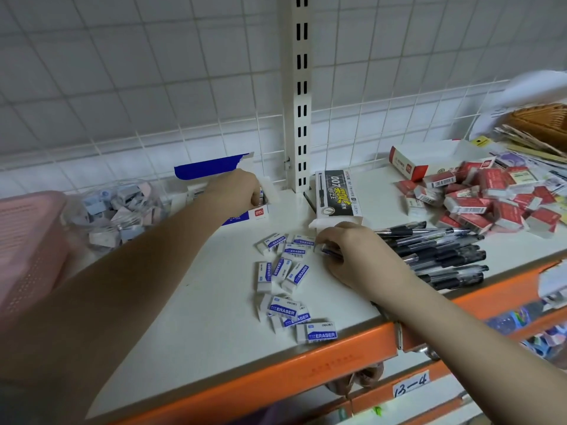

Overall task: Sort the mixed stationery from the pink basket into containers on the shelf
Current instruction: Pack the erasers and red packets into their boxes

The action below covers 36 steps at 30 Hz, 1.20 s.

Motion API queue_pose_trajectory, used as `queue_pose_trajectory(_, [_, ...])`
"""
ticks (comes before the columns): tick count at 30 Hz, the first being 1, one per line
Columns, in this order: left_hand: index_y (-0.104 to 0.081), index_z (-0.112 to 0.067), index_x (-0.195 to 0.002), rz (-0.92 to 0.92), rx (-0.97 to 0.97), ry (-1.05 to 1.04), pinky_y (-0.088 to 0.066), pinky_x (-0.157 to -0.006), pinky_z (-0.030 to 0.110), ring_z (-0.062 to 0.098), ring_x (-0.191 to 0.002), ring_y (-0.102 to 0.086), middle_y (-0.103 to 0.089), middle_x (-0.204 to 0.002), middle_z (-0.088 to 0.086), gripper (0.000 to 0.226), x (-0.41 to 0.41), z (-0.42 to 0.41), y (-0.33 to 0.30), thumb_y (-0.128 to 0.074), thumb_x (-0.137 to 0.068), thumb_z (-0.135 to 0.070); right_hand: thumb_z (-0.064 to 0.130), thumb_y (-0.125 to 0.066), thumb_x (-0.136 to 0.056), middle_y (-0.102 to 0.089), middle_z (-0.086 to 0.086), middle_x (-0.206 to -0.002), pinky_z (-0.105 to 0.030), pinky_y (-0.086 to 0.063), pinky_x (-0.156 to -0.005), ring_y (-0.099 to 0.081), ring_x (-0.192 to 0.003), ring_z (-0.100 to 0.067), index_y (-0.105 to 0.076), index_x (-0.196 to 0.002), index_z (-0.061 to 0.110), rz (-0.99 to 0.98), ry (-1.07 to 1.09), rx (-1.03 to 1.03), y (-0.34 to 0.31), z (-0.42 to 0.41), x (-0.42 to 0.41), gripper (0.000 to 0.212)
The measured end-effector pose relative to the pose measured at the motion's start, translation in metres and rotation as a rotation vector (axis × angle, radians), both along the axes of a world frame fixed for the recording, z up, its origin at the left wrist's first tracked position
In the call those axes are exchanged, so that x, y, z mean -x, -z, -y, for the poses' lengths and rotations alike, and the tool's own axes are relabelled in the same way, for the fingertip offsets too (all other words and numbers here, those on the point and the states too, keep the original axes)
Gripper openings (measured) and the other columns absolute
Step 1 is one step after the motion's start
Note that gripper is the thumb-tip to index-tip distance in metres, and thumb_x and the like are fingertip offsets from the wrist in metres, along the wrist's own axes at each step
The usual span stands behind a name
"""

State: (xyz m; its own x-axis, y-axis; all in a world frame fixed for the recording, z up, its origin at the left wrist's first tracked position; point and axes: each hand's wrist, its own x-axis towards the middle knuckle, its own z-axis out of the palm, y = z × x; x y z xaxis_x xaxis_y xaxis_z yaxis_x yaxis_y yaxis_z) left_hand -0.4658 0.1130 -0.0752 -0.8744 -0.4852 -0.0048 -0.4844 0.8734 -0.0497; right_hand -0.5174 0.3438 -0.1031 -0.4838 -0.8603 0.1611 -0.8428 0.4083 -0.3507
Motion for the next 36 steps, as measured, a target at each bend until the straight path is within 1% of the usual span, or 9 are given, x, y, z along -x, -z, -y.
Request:
queue_pose_trajectory(6, [-0.071,-0.019,-0.097,-0.063,0.023,0.023,-0.031,-0.049,0.023,0.018,-0.082,-0.057,-0.068,-0.099,-0.001,0.020,-0.004,-0.002,-0.002,-0.054,-0.090,-0.010,0.020,-0.050,-0.090,-0.063,-0.006,-0.108,-0.030,-0.047,-0.076,-0.057,-0.101,-0.026,-0.057,-0.119,0.024,-0.092,0.049,-0.079,-0.002,0.002,-0.002,0.029])
queue_pose_trajectory(11, [-0.067,-0.012,-0.111,-0.115,-0.110,0.044,-0.044,-0.069,0.026,0.018,-0.094,-0.060,-0.068,-0.103,0.003,0.023,-0.018,0.004,-0.005,-0.063,-0.088,-0.014,0.016,-0.060,-0.083,-0.058,-0.006,-0.108,-0.029,-0.043,-0.075,-0.057,-0.094,-0.024,-0.055,-0.123,0.022,0.070,0.118,0.172,-0.013,-0.005,-0.002,0.040])
queue_pose_trajectory(14, [-0.065,-0.020,-0.118,-0.137,-0.035,0.082,-0.046,-0.078,0.031,0.018,-0.101,-0.055,-0.060,-0.115,-0.001,0.031,-0.033,0.011,-0.001,-0.065,-0.087,-0.015,0.010,-0.060,-0.083,-0.056,-0.008,-0.113,-0.021,-0.040,-0.077,-0.057,-0.094,-0.022,-0.057,-0.126,0.019,0.149,0.124,0.266,-0.014,-0.007,0.000,0.044])
queue_pose_trajectory(19, [-0.064,-0.020,-0.117,-0.149,0.010,0.040,-0.047,-0.085,0.034,0.020,-0.098,-0.055,-0.060,-0.111,0.004,0.035,-0.043,0.017,0.005,-0.068,-0.084,-0.010,0.006,-0.052,-0.088,-0.060,-0.005,-0.115,-0.014,-0.036,-0.074,-0.060,-0.094,-0.018,-0.049,-0.136,0.023,0.247,0.096,0.287,-0.009,0.000,0.000,0.051])
queue_pose_trajectory(24, [-0.061,-0.019,-0.122,-0.131,-0.029,-0.001,-0.047,-0.088,0.037,0.022,-0.104,-0.055,-0.060,-0.117,0.004,0.032,-0.046,0.009,0.002,-0.060,-0.090,-0.015,0.008,-0.055,-0.088,-0.059,0.008,-0.089,-0.026,-0.048,-0.068,-0.063,-0.083,-0.021,-0.059,-0.112,0.028,0.367,0.097,0.352,-0.011,0.001,0.002,0.031])
queue_pose_trajectory(27, [-0.067,-0.018,-0.112,-0.268,-0.011,0.039,-0.048,-0.086,0.039,0.021,-0.100,-0.057,-0.063,-0.110,0.001,0.024,-0.052,-0.012,0.005,-0.053,-0.093,-0.016,0.006,-0.061,-0.085,-0.057,0.010,-0.077,-0.015,-0.045,-0.059,-0.062,-0.076,-0.018,-0.055,-0.089,0.031,0.431,0.095,0.431,-0.008,-0.001,0.010,0.025])
queue_pose_trajectory(29, [-0.070,-0.019,-0.103,-0.339,-0.060,0.045,-0.051,-0.080,0.036,0.017,-0.091,-0.059,-0.066,-0.102,-0.003,0.020,-0.054,-0.034,0.008,-0.053,-0.092,-0.019,0.004,-0.063,-0.084,-0.058,0.004,-0.075,-0.010,-0.044,-0.055,-0.060,-0.073,-0.013,-0.057,-0.089,0.030,0.477,0.086,0.463,-0.009,-0.003,0.013,0.027])
queue_pose_trajectory(31, [-0.069,-0.020,-0.104,-0.253,-0.195,0.015,-0.052,-0.081,0.032,0.013,-0.087,-0.059,-0.068,-0.103,-0.004,0.019,-0.053,-0.050,0.012,-0.055,-0.092,-0.026,0.003,-0.065,-0.084,-0.061,-0.002,-0.076,-0.014,-0.046,-0.061,-0.058,-0.069,-0.008,-0.058,-0.094,0.033,0.548,0.062,0.496,-0.011,-0.006,0.016,0.032])
queue_pose_trajectory(36, [-0.055,-0.023,-0.131,-0.107,-0.479,0.003,-0.039,-0.088,0.021,0.011,-0.103,-0.056,-0.055,-0.133,-0.001,0.035,-0.048,-0.056,0.015,-0.052,-0.096,-0.024,0.005,-0.063,-0.088,-0.068,-0.003,-0.080,-0.008,-0.044,-0.058,-0.058,-0.063,-0.005,-0.063,-0.100,0.033,0.677,0.025,0.479,-0.016,-0.011,0.018,0.030])
